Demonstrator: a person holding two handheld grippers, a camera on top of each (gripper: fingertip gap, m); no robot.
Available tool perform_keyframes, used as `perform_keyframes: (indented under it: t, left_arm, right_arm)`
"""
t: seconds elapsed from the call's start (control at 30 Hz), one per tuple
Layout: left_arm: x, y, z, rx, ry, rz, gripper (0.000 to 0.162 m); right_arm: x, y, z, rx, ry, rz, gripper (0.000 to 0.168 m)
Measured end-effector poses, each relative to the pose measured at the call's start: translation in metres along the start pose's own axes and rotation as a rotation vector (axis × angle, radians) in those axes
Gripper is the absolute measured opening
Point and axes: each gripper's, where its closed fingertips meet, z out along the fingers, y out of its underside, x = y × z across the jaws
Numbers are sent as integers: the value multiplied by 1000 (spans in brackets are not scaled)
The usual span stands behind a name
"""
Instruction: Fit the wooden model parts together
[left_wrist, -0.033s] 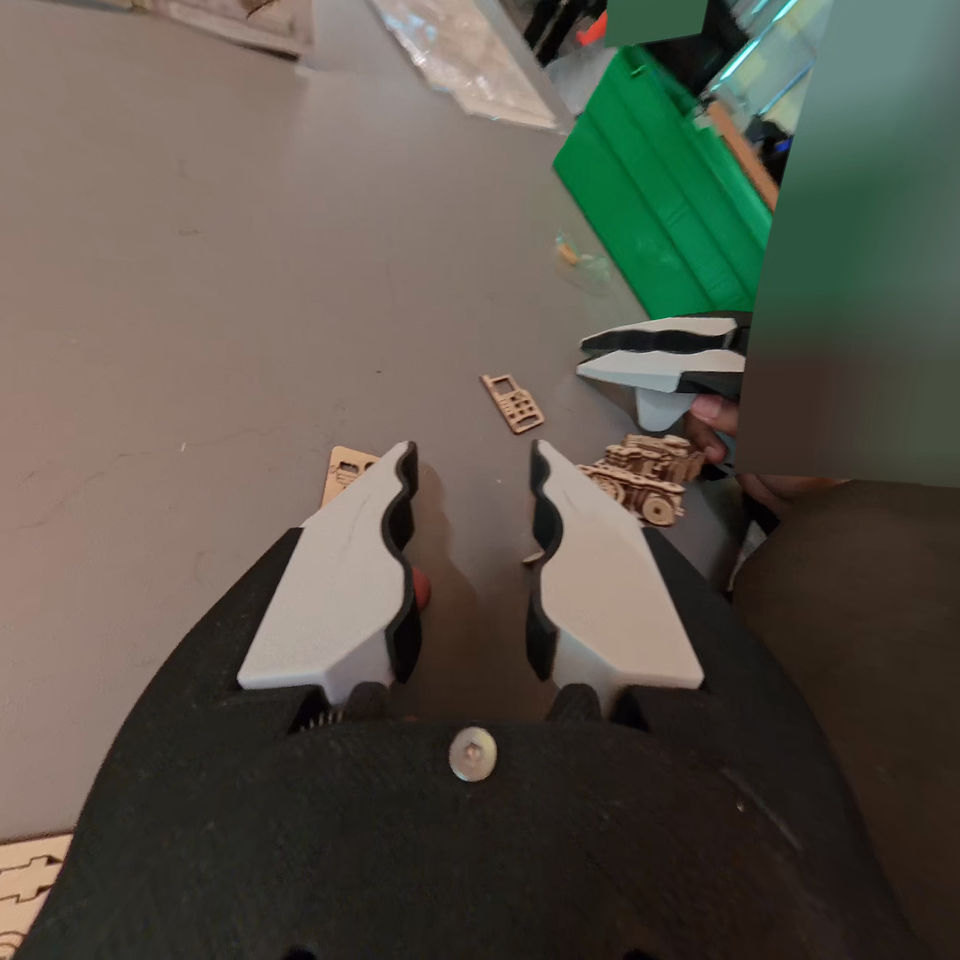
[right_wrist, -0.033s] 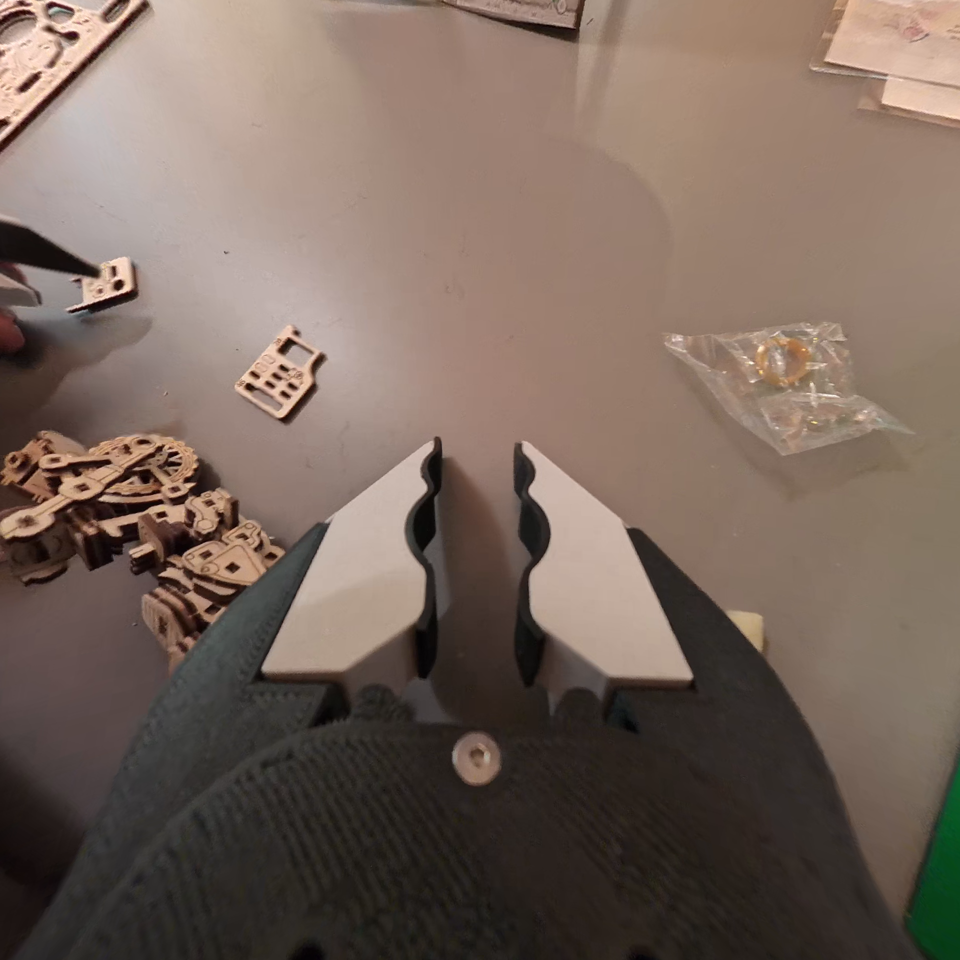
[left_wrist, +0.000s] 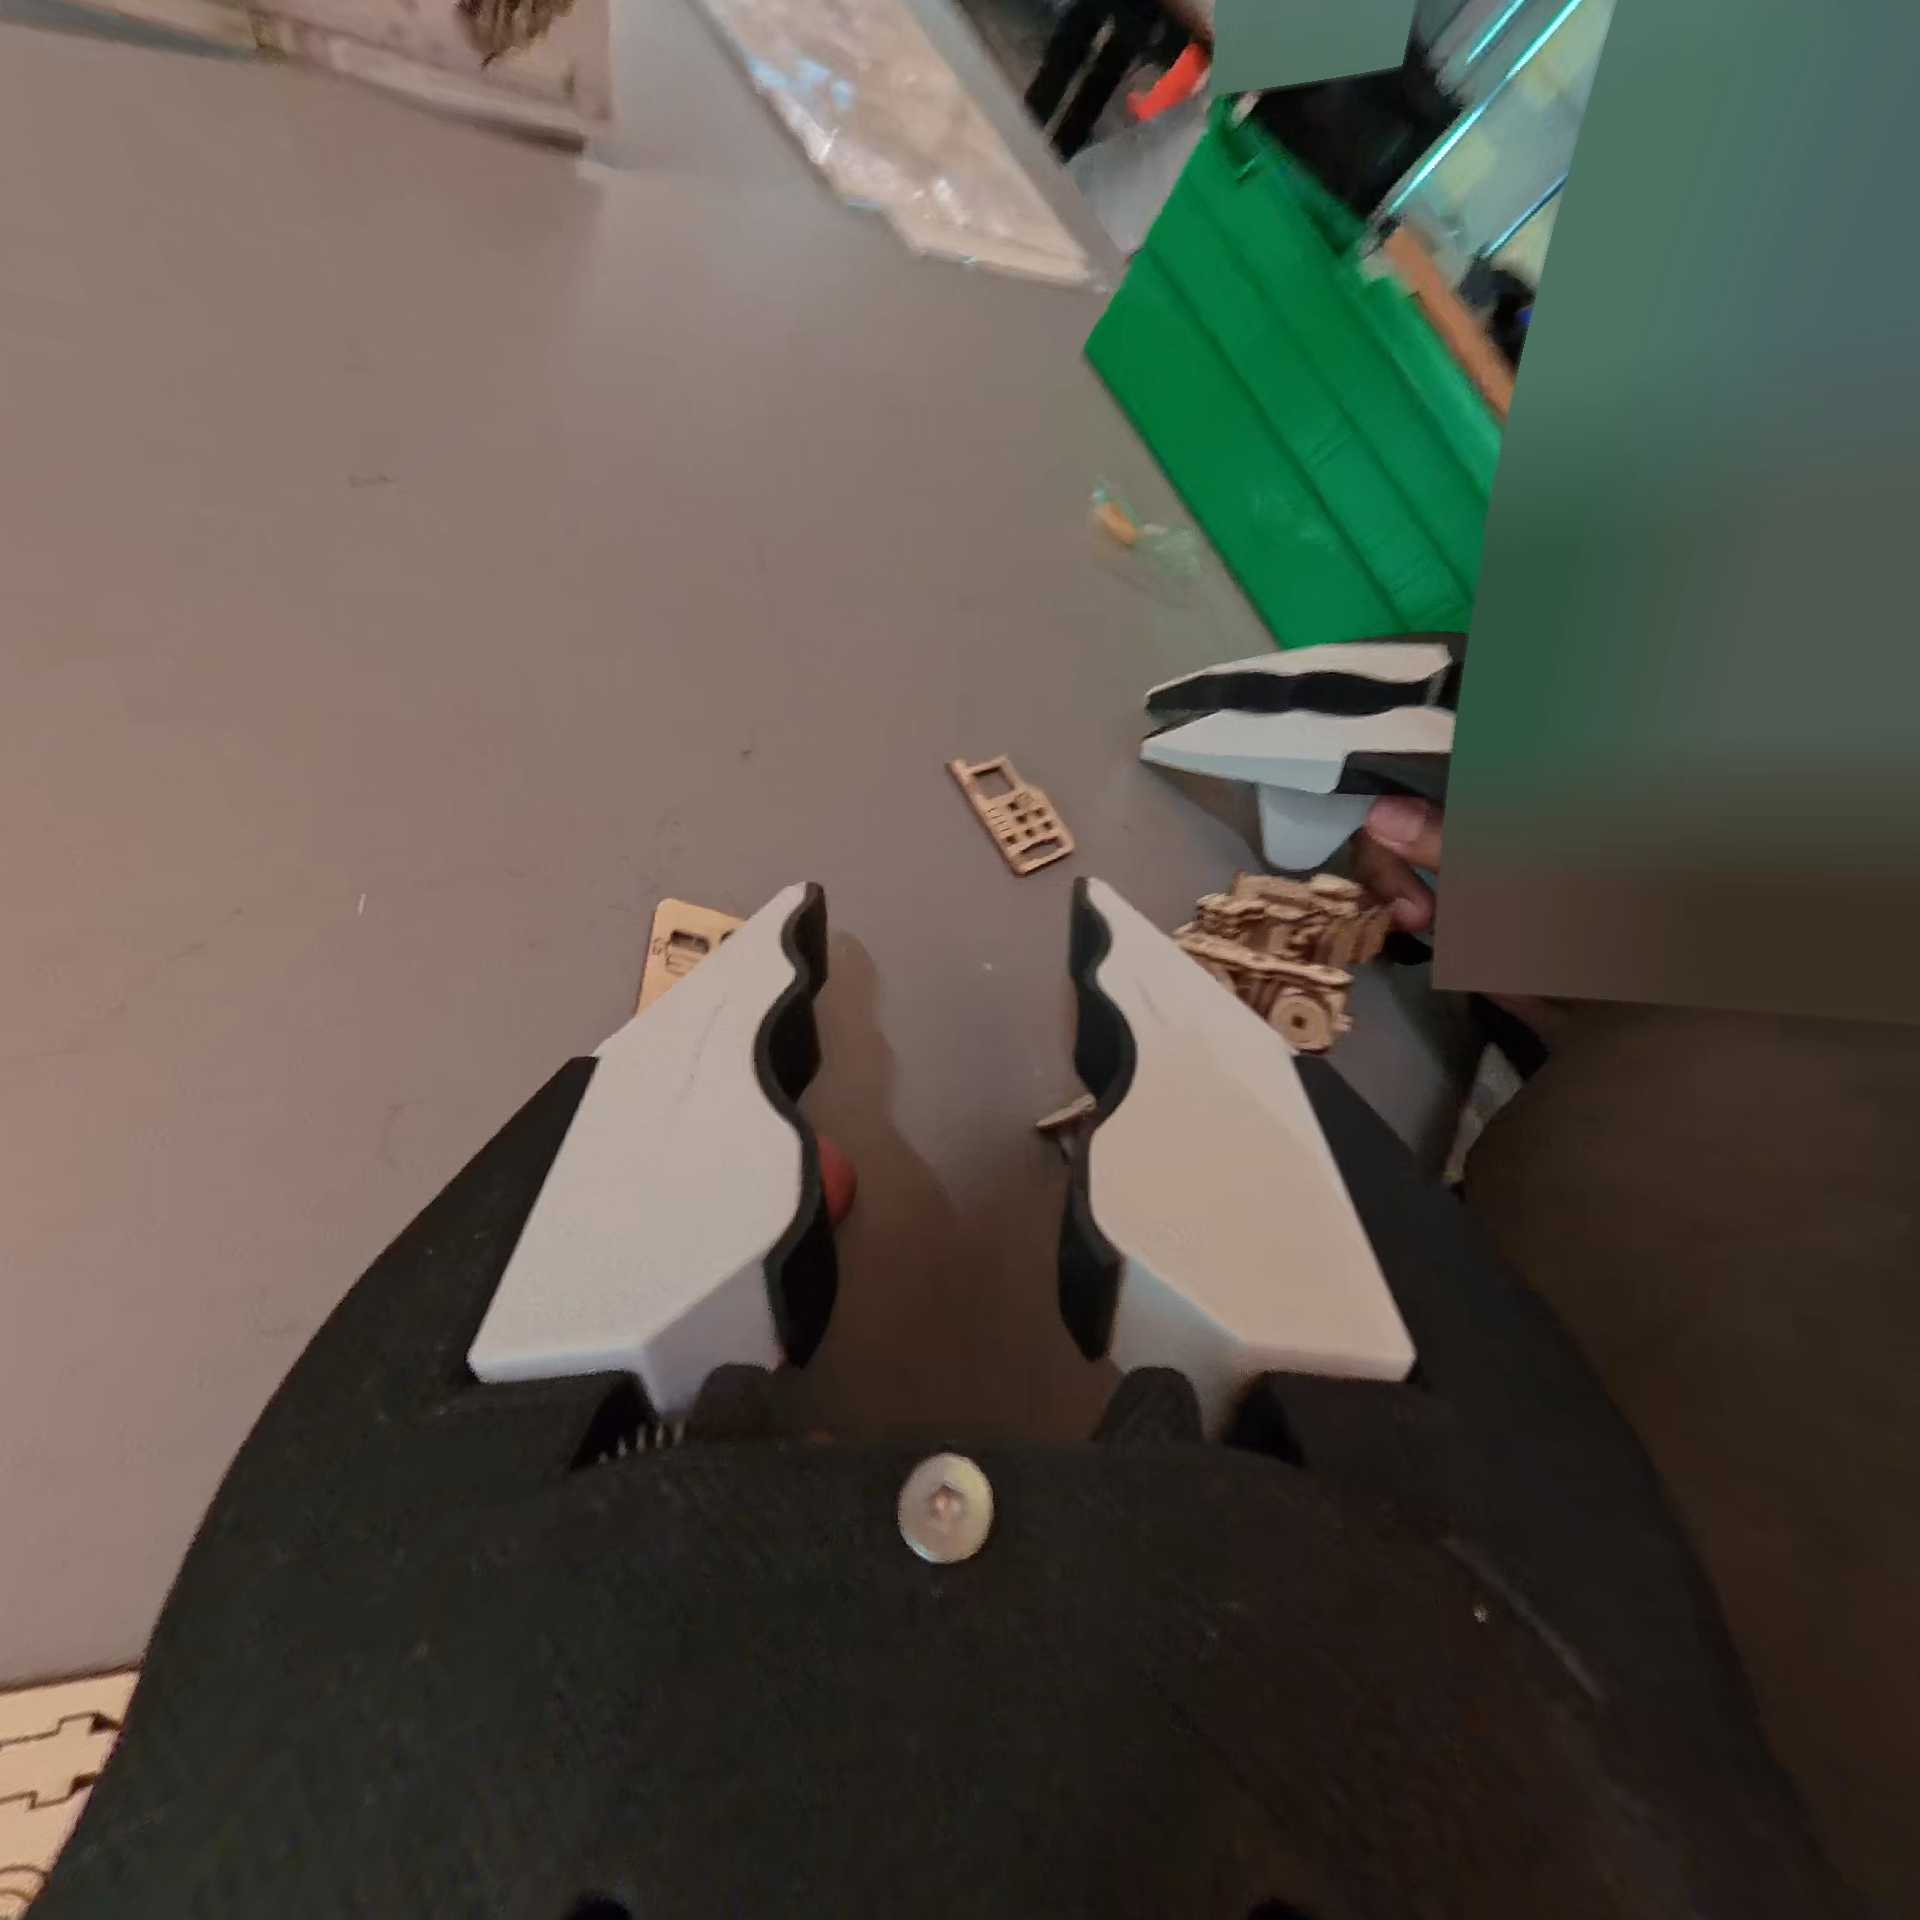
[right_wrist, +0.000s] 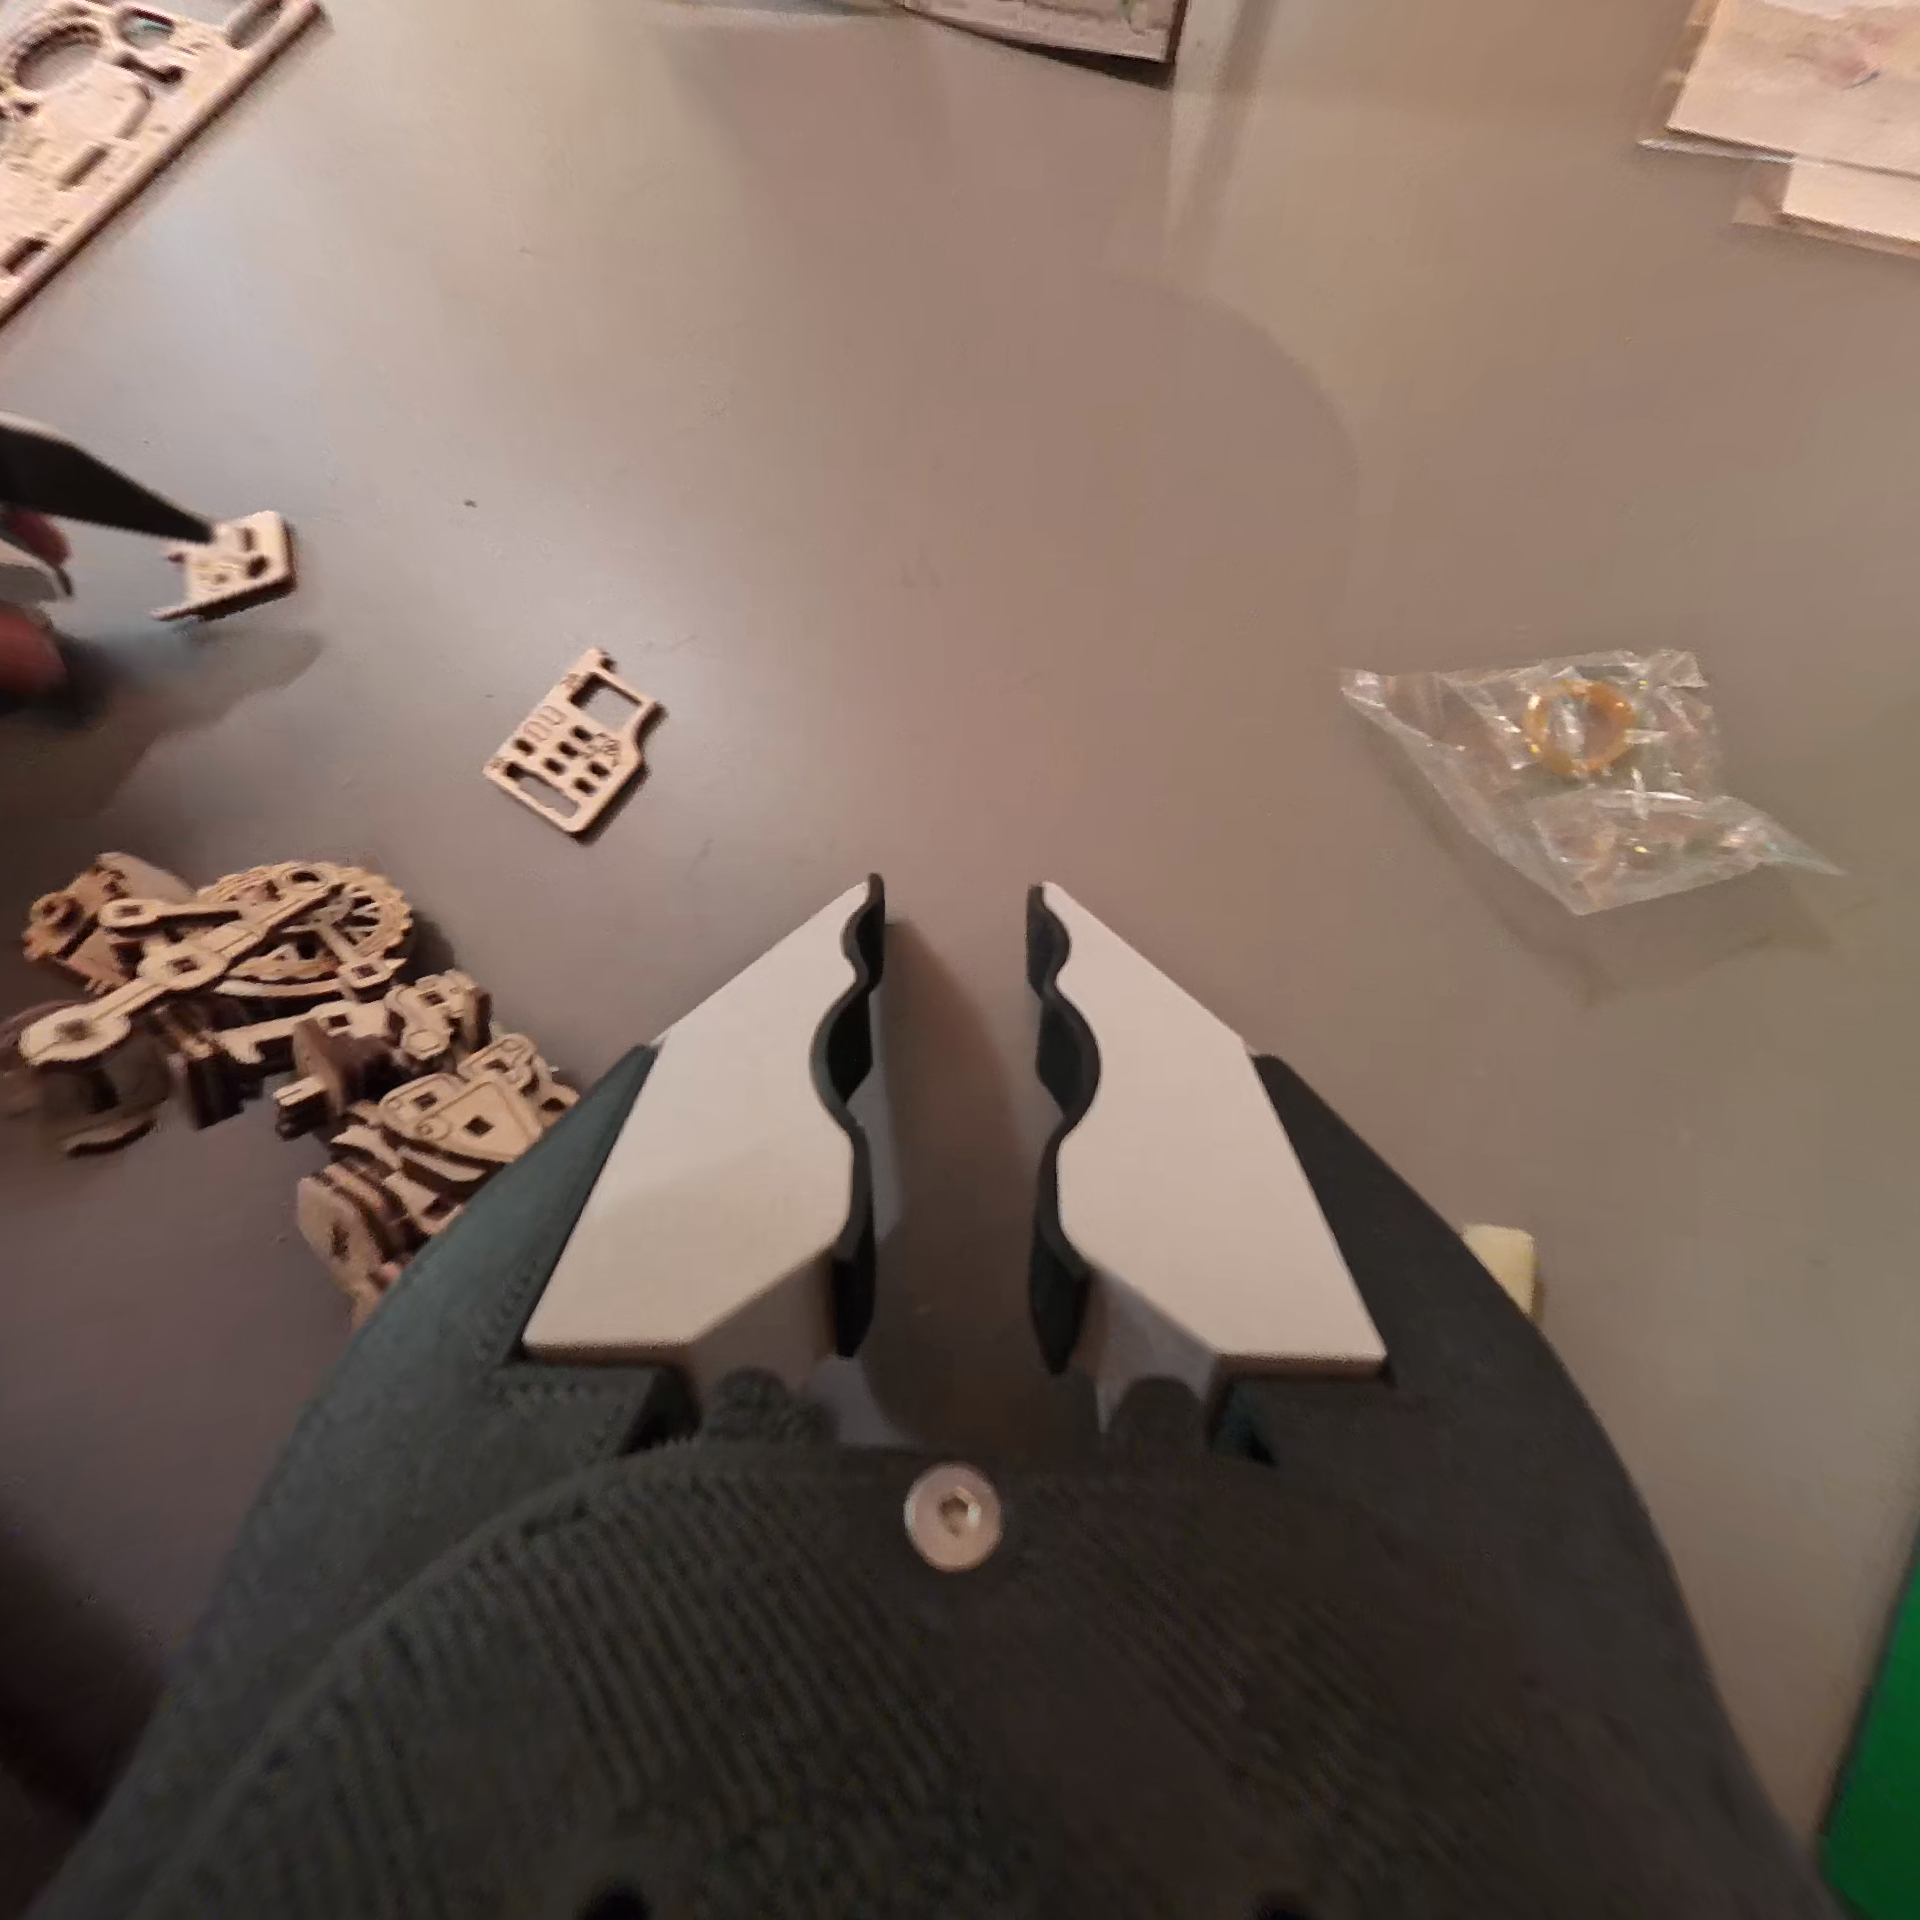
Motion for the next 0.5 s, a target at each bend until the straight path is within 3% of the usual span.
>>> perform_keyframes:
  t: [0.2,0.5]
  left_arm:
    - [20,-7,-19,84,102,12,48]
    - [56,32,-12,-75,144,331,62]
  right_arm:
    - [-16,-22,-28,178,-64,-14,24]
    - [-43,-39,-51,305,-92,-129,25]
